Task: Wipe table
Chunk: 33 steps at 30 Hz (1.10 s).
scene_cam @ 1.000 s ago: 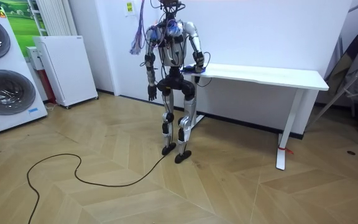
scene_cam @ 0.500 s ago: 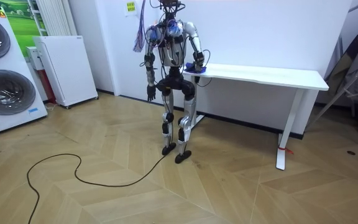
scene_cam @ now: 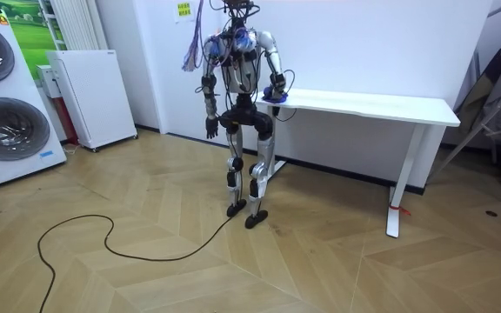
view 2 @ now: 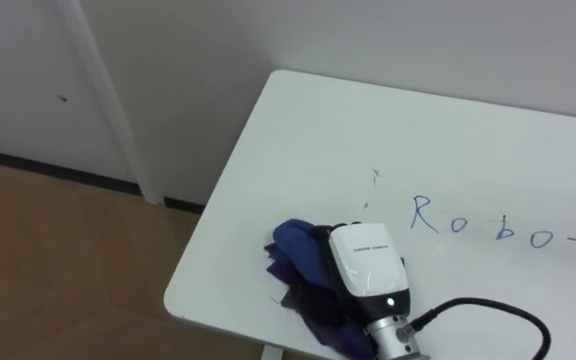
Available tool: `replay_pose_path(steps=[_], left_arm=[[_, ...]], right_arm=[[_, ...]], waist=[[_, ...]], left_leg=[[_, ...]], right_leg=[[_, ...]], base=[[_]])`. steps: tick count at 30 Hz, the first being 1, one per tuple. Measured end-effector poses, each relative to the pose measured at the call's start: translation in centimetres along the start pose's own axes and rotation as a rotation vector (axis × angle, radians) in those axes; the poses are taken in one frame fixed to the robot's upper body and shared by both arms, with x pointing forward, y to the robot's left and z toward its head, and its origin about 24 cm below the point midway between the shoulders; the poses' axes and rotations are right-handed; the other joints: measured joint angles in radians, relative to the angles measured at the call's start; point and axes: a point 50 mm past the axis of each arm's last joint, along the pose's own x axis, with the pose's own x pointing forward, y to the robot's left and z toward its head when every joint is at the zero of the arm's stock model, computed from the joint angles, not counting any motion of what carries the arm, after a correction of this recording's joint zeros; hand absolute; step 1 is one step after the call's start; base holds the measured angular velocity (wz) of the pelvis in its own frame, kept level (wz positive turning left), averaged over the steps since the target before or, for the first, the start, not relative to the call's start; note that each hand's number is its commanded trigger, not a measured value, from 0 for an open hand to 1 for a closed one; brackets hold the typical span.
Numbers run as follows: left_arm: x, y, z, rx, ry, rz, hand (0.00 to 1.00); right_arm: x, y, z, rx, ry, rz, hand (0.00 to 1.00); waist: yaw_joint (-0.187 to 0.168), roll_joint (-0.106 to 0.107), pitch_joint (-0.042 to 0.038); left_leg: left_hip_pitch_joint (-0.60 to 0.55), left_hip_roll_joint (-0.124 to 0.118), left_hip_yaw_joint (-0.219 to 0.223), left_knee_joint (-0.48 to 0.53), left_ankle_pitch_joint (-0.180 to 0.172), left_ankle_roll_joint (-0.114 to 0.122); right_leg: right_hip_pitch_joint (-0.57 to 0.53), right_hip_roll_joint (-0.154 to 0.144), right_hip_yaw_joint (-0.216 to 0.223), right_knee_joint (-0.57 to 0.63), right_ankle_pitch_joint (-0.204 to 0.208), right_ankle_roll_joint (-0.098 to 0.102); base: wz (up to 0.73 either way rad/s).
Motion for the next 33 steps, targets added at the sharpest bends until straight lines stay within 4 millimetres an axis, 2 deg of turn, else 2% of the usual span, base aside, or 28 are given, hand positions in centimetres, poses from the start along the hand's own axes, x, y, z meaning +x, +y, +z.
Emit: replay_pose_path(steps=[11, 17, 20, 22, 23, 24, 25, 28, 30, 31, 33], left_arm=[[-0.3, -0.4, -0.8, -0.001, 0.024, -0.009, 0.0], [-0.1, -0.6, -0.6, -0.005, 0.056, -0.027, 0.0], [0.0, -0.8, -0.6, -0.003, 0.071, -0.055, 0.0], [0.1, -0.7, -0.2, -0.012, 0.071, -0.077, 0.0], [0.2, -0.7, -0.1, -0.019, 0.071, -0.082, 0.0], [0.3, -0.5, 0.3, -0.02, 0.064, -0.085, 0.0], [0.4, -0.3, 0.9, -0.024, 0.048, -0.081, 0.0], [0.6, 0.3, 1.4, -0.053, 0.033, -0.07, 0.0], [0.8, 0.8, 1.7, -0.056, 0.025, -0.058, 0.0], [0.8, 1.0, 1.7, -0.058, 0.027, -0.051, 0.0], [0.9, 1.2, 1.3, -0.059, 0.047, -0.05, 0.0]], right_arm=[[0.4, 0.8, -0.6, 0.152, 0.114, 0.023, 1.0], [3.2, 0.1, -0.6, 0.153, 0.136, 0.066, 1.0], [5.0, -0.6, -0.8, 0.138, 0.149, 0.076, 1.0], [7.4, -1.7, -1.2, 0.15, 0.157, 0.058, 1.0], [8.0, -2.0, -1.3, 0.154, 0.164, 0.054, 1.0], [9.2, -2.6, -1.7, 0.169, 0.179, 0.032, 1.0], [10.3, -3.5, -2.3, 0.173, 0.197, 0.006, 1.0], [12.3, -5.1, -4.5, 0.203, 0.286, -0.031, 1.0], [11.9, -5.5, -6.6, 0.21, 0.364, -0.037, 1.0], [11.6, -5.6, -7.8, 0.21, 0.409, -0.039, 1.0], [11.6, -6.2, -9.0, 0.208, 0.456, -0.052, 1.0]], waist=[[-0.018, 0.002, 0.0011], [-0.012, 0.003, 0.0061], [0.003, 0.003, 0.0089], [0.011, 0.003, 0.019], [0.009, 0.003, 0.0189], [0.008, 0.0, 0.0158], [0.004, -0.002, 0.0162], [0.011, -0.004, 0.0169], [0.01, -0.007, 0.0164], [0.013, -0.018, 0.0152], [0.015, -0.028, 0.0196]], left_leg=[[0.017, 0.0, -0.005, -0.001, 0.0, 0.0], [0.008, 0.0, -0.002, 0.003, 0.003, -0.001], [0.003, 0.001, 0.003, 0.002, 0.006, -0.002], [-0.007, 0.001, 0.001, 0.002, 0.01, -0.003], [-0.014, 0.001, 0.0, 0.003, 0.011, -0.003], [-0.036, 0.001, -0.004, 0.012, 0.011, -0.003], [-0.063, -0.001, -0.01, 0.028, 0.011, -0.003], [-0.08, -0.002, -0.029, 0.037, 0.019, -0.004], [-0.074, -0.002, -0.06, 0.035, 0.021, -0.005], [-0.073, -0.002, -0.062, 0.03, 0.022, -0.006], [-0.073, -0.002, -0.061, 0.024, 0.022, -0.007]], right_leg=[[0.015, 0.0, -0.003, 0.0, 0.0, 0.0], [0.006, -0.001, -0.003, 0.002, 0.0, 0.001], [-0.001, -0.001, -0.002, 0.002, 0.0, 0.001], [-0.011, -0.001, -0.003, 0.003, 0.0, 0.001], [-0.016, -0.001, -0.004, 0.003, 0.0, 0.001], [-0.032, -0.001, -0.016, 0.005, 0.0, 0.001], [-0.05, -0.002, -0.029, 0.005, 0.0, 0.001], [-0.078, -0.002, -0.029, 0.023, 0.0, 0.001], [-0.091, -0.003, -0.025, 0.054, 0.0, 0.001], [-0.09, -0.003, -0.013, 0.055, 0.0, 0.001], [-0.091, -0.001, -0.008, 0.056, 0.0, 0.001]], base=[[0.0], [-0.04], [-0.03], [0.02], [0.11], [0.2], [0.23], [0.18], [0.4], [0.33], [-0.01]])
